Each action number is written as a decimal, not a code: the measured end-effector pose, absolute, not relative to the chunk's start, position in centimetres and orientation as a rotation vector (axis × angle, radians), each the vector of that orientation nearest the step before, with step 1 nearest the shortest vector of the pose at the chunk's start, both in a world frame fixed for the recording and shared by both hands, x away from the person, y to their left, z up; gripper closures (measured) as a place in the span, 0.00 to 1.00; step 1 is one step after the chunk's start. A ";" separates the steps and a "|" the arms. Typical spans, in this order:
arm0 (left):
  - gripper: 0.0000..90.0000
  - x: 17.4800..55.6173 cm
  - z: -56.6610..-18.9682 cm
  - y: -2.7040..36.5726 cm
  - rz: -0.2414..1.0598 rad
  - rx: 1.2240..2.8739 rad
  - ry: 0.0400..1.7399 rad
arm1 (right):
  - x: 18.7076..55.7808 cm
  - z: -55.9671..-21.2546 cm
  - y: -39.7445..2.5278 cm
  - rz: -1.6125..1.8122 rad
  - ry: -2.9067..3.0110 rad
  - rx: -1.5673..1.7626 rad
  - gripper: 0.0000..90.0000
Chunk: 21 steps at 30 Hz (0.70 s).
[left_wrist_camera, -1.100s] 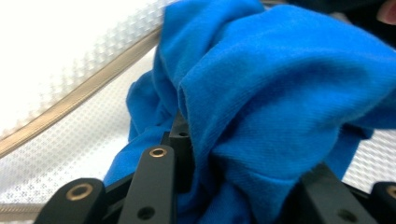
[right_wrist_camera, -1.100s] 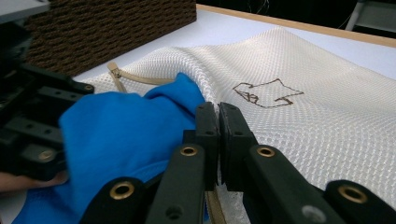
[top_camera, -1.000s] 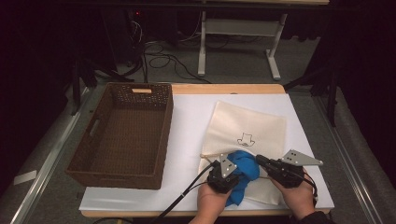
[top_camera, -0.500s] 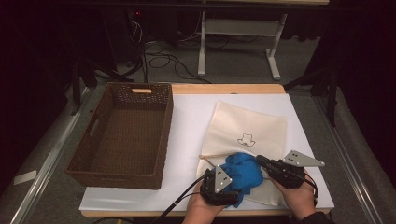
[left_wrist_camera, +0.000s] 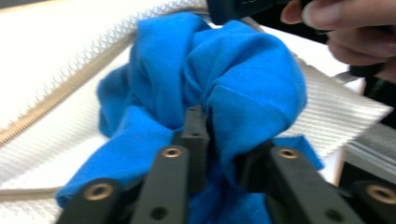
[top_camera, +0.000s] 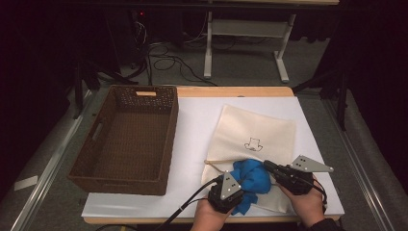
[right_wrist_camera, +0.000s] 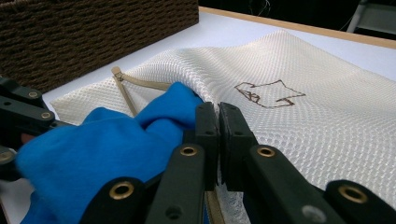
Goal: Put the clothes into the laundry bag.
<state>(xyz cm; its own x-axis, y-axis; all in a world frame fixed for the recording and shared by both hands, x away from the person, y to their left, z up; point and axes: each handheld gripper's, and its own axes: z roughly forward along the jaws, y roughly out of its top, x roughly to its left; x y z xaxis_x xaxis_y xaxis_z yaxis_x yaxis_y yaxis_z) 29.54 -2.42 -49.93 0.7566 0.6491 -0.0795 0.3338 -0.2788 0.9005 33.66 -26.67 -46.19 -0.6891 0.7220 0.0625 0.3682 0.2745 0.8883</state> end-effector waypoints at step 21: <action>0.47 32.4 -50.0 -1.2 0.405 1.887 0.999 | 33.7 -46.2 -26.7 1.390 2.192 0.978 0.98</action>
